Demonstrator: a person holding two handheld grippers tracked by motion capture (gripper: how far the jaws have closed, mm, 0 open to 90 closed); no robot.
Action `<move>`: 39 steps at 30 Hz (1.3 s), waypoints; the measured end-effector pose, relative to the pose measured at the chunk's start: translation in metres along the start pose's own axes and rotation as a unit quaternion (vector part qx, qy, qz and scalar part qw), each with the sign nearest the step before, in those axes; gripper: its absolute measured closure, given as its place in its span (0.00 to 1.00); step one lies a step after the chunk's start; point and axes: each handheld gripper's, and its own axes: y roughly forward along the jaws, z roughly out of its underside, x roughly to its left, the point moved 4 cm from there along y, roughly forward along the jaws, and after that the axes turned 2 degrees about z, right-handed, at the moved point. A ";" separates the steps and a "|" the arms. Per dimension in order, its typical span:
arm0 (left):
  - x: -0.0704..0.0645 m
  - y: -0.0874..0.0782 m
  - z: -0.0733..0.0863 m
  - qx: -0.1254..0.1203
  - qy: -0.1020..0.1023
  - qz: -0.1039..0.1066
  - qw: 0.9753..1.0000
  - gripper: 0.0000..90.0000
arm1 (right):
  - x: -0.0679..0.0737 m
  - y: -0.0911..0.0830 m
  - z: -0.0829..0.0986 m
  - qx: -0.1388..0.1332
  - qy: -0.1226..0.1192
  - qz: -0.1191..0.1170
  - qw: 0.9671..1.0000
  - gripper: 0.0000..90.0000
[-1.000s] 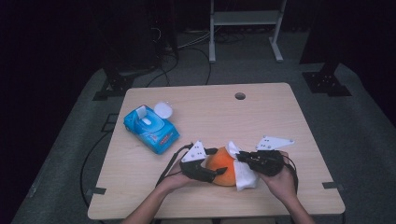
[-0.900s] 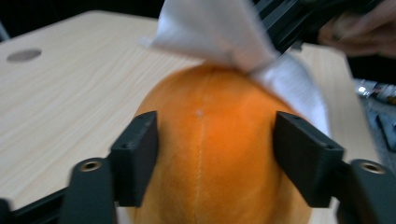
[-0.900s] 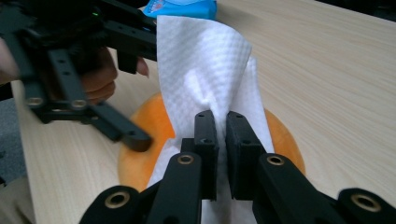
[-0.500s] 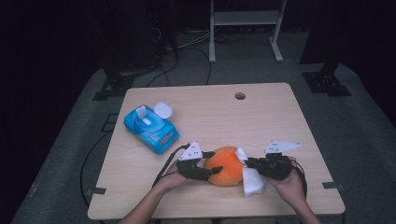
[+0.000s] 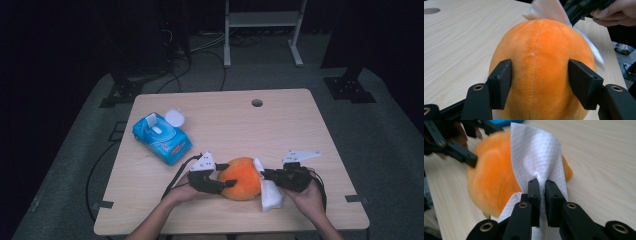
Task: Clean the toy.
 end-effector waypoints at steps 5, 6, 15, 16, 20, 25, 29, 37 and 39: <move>-0.005 0.001 -0.001 0.003 0.011 0.011 1.000 0.41 | 0.000 -0.007 -0.008 -0.013 -0.006 0.010 1.000 0.92; -0.006 0.002 -0.001 0.003 0.013 0.014 1.000 0.41 | 0.001 -0.006 -0.013 -0.020 -0.006 0.007 1.000 0.92; -0.003 0.000 0.000 0.002 0.001 0.013 1.000 0.41 | -0.003 0.005 -0.017 -0.019 0.003 -0.002 1.000 0.92; -0.003 0.000 0.000 0.002 0.000 0.013 1.000 0.41 | -0.004 0.005 -0.013 -0.013 0.004 0.001 1.000 0.92; -0.005 0.001 -0.001 0.001 0.004 0.015 1.000 0.40 | -0.009 -0.002 0.002 0.005 0.010 0.009 1.000 0.92; -0.011 0.004 -0.003 0.003 0.019 0.025 1.000 0.40 | 0.000 -0.012 -0.022 -0.037 0.005 -0.008 0.999 0.92; -0.012 0.003 -0.002 0.003 0.018 0.027 0.999 0.40 | 0.011 -0.005 -0.046 -0.048 -0.015 -0.019 0.999 0.92; -0.011 0.002 -0.003 0.000 0.023 0.018 1.000 0.39 | 0.000 0.003 -0.019 -0.010 0.012 -0.018 1.000 0.92; -0.013 0.003 -0.004 0.003 0.029 0.019 0.999 0.39 | -0.004 -0.003 -0.007 0.005 0.020 -0.016 1.000 0.92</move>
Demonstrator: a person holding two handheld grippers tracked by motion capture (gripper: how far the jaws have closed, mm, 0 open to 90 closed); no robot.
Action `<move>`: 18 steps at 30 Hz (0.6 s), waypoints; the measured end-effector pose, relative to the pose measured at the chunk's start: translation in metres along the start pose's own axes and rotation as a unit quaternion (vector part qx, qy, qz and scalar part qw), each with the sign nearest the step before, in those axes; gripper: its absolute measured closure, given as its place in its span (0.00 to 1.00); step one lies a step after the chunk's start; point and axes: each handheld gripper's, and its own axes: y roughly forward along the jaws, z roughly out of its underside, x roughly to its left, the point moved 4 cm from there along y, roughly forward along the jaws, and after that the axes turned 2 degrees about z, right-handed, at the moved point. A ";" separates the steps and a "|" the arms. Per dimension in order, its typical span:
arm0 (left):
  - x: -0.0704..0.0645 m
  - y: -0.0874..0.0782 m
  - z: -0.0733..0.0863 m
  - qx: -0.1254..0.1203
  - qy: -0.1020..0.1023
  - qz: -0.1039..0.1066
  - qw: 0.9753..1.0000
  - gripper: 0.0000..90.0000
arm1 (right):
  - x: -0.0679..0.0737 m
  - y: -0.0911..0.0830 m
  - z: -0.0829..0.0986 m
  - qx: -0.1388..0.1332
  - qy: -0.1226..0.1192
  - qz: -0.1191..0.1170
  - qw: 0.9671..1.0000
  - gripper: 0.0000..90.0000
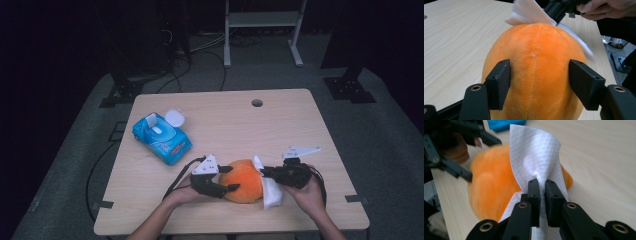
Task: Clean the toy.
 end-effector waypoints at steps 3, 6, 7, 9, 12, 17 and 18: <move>-0.002 0.001 -0.001 0.002 0.004 0.003 1.000 0.39 | 0.000 -0.008 0.003 -0.004 0.000 0.001 1.000 0.92; -0.004 0.002 -0.002 0.003 0.008 0.008 1.000 0.39 | 0.007 -0.012 -0.011 -0.026 -0.007 -0.005 1.000 0.92; -0.004 0.002 -0.002 0.003 0.010 0.008 1.000 0.39 | 0.009 -0.012 -0.016 -0.032 -0.011 -0.008 0.999 0.92; -0.004 0.002 -0.002 0.002 0.007 0.008 1.000 0.39 | 0.013 -0.008 -0.028 -0.039 -0.020 -0.010 0.999 0.92; -0.003 0.000 -0.002 -0.002 0.003 0.010 1.000 0.35 | 0.019 0.004 -0.035 -0.031 -0.032 -0.013 0.999 0.92; 0.000 -0.008 -0.009 -0.011 -0.007 0.001 1.000 0.23 | 0.018 0.011 -0.018 -0.007 -0.032 -0.016 0.999 0.92; 0.002 -0.009 -0.008 -0.013 -0.017 -0.001 1.000 0.22 | 0.018 0.009 -0.014 -0.007 -0.033 -0.016 0.999 0.92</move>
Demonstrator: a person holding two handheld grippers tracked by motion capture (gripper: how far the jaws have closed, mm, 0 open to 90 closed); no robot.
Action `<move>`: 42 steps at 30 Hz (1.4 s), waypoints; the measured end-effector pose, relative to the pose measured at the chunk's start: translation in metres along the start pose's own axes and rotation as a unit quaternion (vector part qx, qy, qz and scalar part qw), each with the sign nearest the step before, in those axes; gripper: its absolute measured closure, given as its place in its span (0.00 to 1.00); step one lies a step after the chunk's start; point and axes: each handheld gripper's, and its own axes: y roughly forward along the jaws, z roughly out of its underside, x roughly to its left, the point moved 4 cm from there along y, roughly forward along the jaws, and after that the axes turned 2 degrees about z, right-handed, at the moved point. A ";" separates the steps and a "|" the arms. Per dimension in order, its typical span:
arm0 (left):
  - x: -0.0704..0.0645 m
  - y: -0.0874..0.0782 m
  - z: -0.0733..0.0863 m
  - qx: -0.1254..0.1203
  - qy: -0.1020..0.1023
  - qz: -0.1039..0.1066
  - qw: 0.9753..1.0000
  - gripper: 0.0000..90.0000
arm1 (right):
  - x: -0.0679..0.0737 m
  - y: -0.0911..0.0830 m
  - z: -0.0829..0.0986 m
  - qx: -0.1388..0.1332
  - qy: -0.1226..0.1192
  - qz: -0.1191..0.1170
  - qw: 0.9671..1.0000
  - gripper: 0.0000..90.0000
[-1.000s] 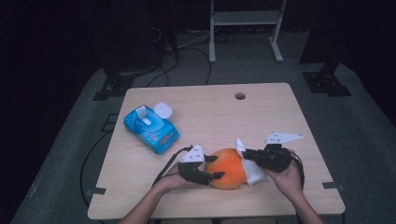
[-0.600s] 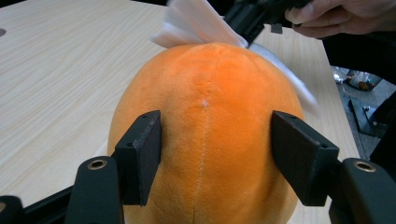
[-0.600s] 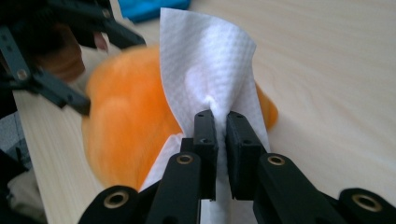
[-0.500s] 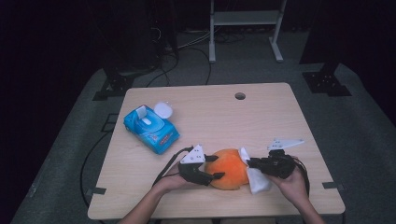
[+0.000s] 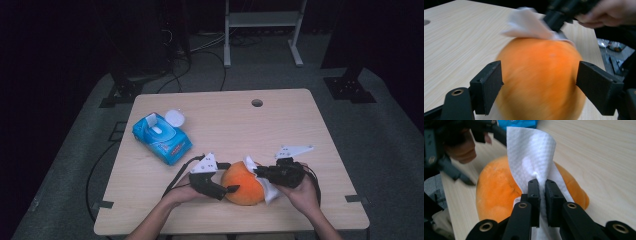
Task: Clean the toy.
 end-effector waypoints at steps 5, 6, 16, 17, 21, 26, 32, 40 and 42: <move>-0.002 0.011 0.006 0.017 -0.027 0.021 0.999 0.15 | 0.003 -0.011 0.016 -0.001 0.000 -0.004 1.000 0.92; -0.003 0.014 0.007 0.022 -0.025 0.025 0.999 0.13 | 0.005 -0.013 0.019 0.000 -0.001 -0.005 1.000 0.92; -0.009 0.009 -0.008 -0.008 0.046 -0.017 0.999 0.49 | 0.005 -0.026 0.010 -0.031 -0.006 0.018 0.999 0.92; -0.009 0.007 -0.012 -0.012 0.058 -0.025 0.998 0.49 | 0.005 -0.029 0.007 -0.037 -0.006 0.020 0.999 0.92; -0.010 0.009 -0.009 -0.003 0.082 -0.024 0.996 0.46 | 0.013 -0.030 -0.013 -0.061 -0.015 0.010 0.998 0.92; -0.004 0.009 0.006 0.012 0.068 -0.016 0.997 0.43 | 0.027 -0.002 -0.019 -0.047 -0.047 -0.006 0.998 0.92; 0.000 0.011 0.008 0.007 0.055 -0.011 0.998 0.41 | 0.002 -0.009 0.002 -0.032 -0.015 0.015 0.999 0.92; -0.003 0.011 0.006 0.014 0.065 -0.014 0.998 0.39 | 0.023 -0.012 -0.012 -0.042 -0.063 0.009 0.997 0.92; -0.001 0.010 0.008 0.016 0.058 -0.014 0.998 0.39 | 0.021 -0.007 -0.010 -0.032 -0.068 0.014 0.997 0.92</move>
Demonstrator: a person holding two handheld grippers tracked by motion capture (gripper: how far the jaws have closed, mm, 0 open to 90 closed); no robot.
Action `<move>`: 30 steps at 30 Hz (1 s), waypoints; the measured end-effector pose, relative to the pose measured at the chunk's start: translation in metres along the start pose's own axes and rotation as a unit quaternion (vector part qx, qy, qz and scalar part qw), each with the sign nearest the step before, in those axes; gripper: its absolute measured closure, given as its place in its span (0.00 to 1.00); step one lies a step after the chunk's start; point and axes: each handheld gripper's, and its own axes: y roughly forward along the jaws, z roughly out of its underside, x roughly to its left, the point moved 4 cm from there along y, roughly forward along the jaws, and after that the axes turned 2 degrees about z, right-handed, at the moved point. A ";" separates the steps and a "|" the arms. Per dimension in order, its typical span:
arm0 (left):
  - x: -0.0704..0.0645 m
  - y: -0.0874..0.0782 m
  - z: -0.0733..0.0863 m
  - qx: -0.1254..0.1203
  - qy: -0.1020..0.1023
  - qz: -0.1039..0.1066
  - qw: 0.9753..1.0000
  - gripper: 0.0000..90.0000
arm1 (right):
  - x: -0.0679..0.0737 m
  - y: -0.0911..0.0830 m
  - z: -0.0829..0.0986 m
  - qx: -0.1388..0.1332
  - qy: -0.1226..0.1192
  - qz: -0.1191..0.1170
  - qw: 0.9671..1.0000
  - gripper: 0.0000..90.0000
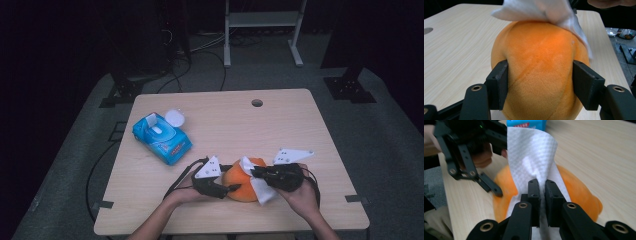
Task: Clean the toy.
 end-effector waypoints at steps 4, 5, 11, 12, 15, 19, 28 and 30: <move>0.001 0.000 0.000 -0.001 -0.003 0.002 1.000 0.39 | -0.014 -0.006 0.014 0.009 0.022 0.008 1.000 0.92; 0.000 0.001 0.000 -0.002 -0.002 0.002 1.000 0.39 | -0.015 -0.008 0.016 0.011 0.025 0.011 1.000 0.92; 0.000 0.001 -0.001 0.001 0.001 0.002 1.000 0.39 | 0.000 -0.014 0.011 -0.006 0.010 -0.012 1.000 0.92; 0.000 0.001 -0.001 0.002 0.001 0.002 1.000 0.39 | 0.003 -0.011 0.010 0.001 0.000 -0.006 1.000 0.92; 0.000 0.000 0.000 0.000 -0.004 0.002 1.000 0.39 | 0.001 -0.006 0.013 0.010 -0.001 0.000 1.000 0.92; 0.002 -0.002 -0.003 -0.019 -0.026 0.014 0.999 0.29 | -0.011 -0.010 0.022 0.010 0.025 -0.004 1.000 0.92; 0.001 -0.001 -0.007 -0.014 -0.022 -0.008 1.000 0.40 | -0.007 -0.016 0.011 -0.013 0.022 0.004 1.000 0.92; -0.003 0.001 -0.011 -0.012 -0.011 -0.005 1.000 0.41 | 0.005 -0.013 0.000 -0.022 0.007 -0.011 1.000 0.92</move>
